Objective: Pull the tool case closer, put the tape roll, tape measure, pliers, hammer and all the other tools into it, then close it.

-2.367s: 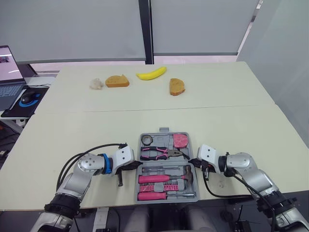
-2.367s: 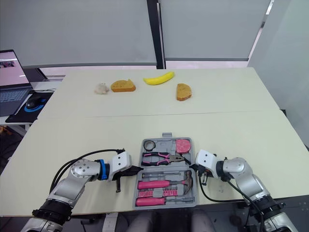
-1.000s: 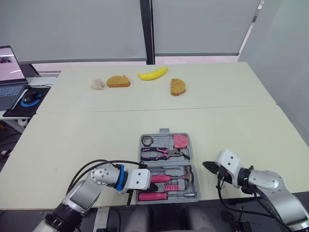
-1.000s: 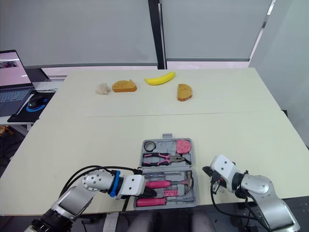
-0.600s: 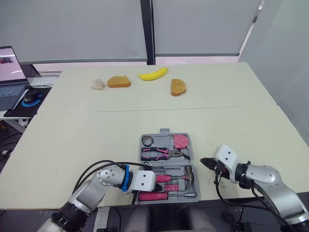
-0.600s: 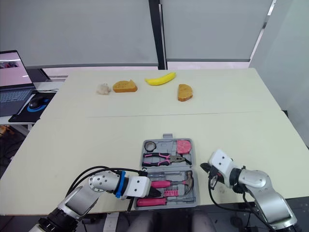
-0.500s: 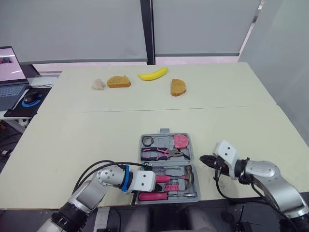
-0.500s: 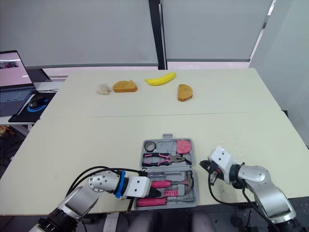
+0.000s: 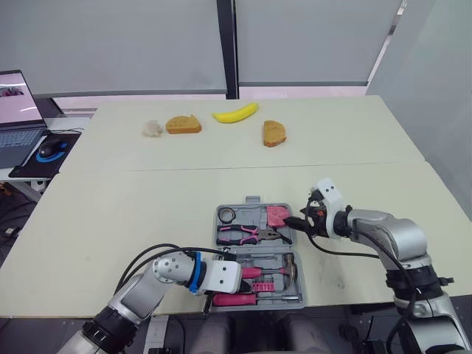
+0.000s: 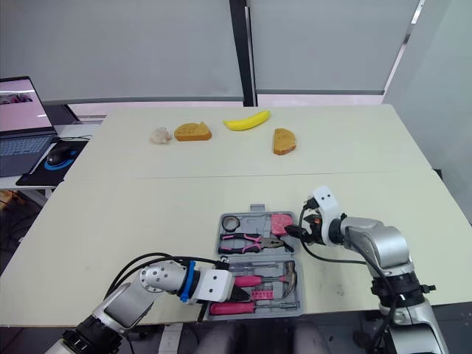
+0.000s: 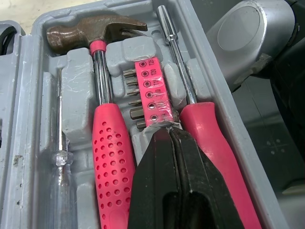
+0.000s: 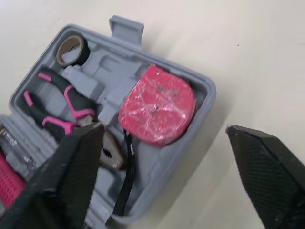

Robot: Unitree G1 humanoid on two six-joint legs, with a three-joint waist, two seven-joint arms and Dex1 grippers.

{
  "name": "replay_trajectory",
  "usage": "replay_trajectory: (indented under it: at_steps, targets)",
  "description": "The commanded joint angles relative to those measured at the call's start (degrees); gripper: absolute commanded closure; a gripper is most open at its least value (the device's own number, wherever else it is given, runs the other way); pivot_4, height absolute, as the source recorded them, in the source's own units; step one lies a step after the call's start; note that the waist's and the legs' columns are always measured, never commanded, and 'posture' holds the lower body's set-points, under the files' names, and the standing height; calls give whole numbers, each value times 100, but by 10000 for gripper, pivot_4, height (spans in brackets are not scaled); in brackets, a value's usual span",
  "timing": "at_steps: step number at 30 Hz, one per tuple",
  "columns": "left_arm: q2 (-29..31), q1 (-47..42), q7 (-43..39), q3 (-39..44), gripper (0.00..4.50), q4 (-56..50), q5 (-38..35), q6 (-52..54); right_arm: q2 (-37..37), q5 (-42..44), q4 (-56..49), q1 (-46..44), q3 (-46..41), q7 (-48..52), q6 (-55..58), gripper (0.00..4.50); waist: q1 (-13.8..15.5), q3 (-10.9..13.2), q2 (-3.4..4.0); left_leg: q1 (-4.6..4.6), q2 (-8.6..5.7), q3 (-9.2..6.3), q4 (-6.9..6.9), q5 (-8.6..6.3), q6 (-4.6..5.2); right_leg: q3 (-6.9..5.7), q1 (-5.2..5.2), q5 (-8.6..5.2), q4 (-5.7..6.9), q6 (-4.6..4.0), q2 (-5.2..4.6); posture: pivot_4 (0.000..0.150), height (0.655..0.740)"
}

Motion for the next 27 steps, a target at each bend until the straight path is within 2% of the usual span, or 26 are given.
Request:
replay_trajectory:
  at_steps: [1, 11, 21, 27]
  targets:
    - [30, 74, -1, -184, 45000, 215, 234, 140, 38, 13, 249, -183, -51, -126, 20, 256, 1, -1, 1, 0, 0, 0, 0, 0, 0, 0, 0, 0, 0, 0, 0, 1500, 7361]
    - [49, 144, 58, -284, 45000, 286, 306, 98, 795, 253, 1371, -652, -526, -603, 301, 256, -20, -14, 22, 3, 0, 3, -1, 0, 0, 3, 0, 0, 6, 0, 1, 1500, 7361]
    - [85, 2, -72, -404, 45000, 404, 434, 238, 1189, 509, 2411, -1029, -730, -363, 161, 256, -31, -43, 40, 19, 0, 6, -4, 0, 1, 6, 9, 0, 6, 0, 2, 1500, 7361]
    - [254, 28, -219, -380, 45000, 304, 441, 278, 1274, 843, 2273, -1019, -744, 227, -85, 256, -65, -43, 43, 22, 4, 8, -9, 0, 1, 9, 6, 0, 9, 0, 5, 1500, 7361]
